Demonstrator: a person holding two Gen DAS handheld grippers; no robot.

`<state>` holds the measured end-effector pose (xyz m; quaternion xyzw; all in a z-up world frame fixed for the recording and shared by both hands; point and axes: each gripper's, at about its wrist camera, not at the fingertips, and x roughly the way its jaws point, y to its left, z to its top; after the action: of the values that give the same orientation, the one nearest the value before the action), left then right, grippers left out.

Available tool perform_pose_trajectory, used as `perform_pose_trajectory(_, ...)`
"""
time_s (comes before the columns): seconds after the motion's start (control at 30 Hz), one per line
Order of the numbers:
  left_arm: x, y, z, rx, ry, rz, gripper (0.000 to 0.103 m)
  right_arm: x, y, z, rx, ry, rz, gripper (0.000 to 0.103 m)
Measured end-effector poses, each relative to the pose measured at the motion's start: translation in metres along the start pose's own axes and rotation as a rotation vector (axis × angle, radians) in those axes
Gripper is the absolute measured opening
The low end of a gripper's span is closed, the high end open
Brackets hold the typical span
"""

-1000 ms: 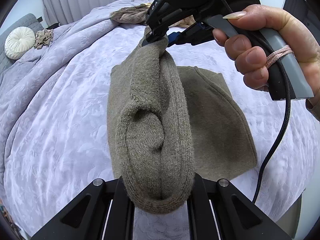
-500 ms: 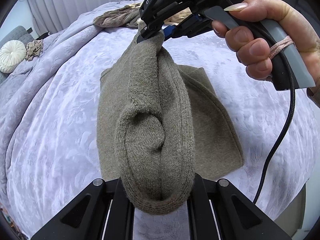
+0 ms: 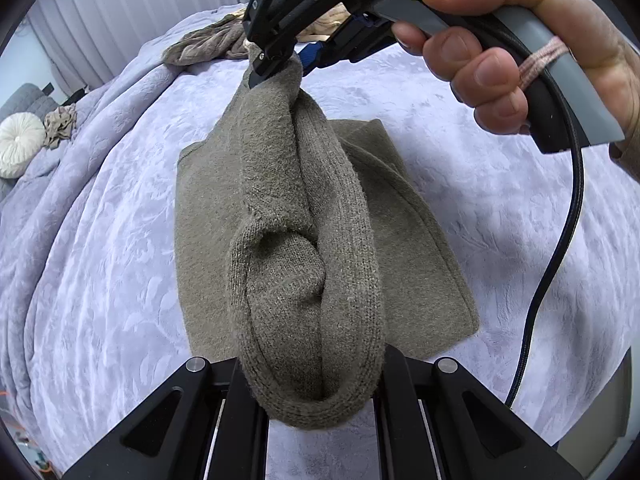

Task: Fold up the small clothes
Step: 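Lower the folded side onto the sweater and open both grippers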

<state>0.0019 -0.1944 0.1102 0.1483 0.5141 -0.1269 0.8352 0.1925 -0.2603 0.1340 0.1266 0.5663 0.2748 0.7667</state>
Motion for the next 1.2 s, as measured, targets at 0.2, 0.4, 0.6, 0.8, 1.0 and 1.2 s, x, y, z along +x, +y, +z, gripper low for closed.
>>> perform_pose_trajectory(0.2, 0.009, -0.027, 0.003, 0.044, 0.021, 0.031, 0.010, -0.003, -0.016, -0.006, -0.010, -0.003, 0.014, 0.020)
perform_pose_trajectory(0.4, 0.018, -0.045, 0.006, 0.070, 0.039, 0.058, 0.010, -0.006, -0.031, -0.010, -0.020, -0.006, 0.026, 0.020)
perform_pose_trajectory(0.6, 0.033, -0.069, 0.005, 0.115, 0.063, 0.093, 0.010, -0.007, -0.050, -0.018, -0.008, -0.017, 0.042, 0.020)
perform_pose_trajectory(0.8, 0.042, -0.081, -0.003, 0.160, 0.074, 0.116, 0.010, -0.005, -0.074, -0.034, 0.029, -0.040, 0.062, 0.020)
perform_pose_trajectory(1.0, 0.051, -0.082, -0.004, 0.212, 0.076, 0.137, 0.010, -0.002, -0.091, -0.045, 0.067, -0.058, 0.067, 0.020)
perform_pose_trajectory(1.2, 0.055, -0.084, -0.004, 0.246, 0.083, 0.140, 0.011, 0.005, -0.100, -0.050, 0.084, -0.076, 0.044, 0.020)
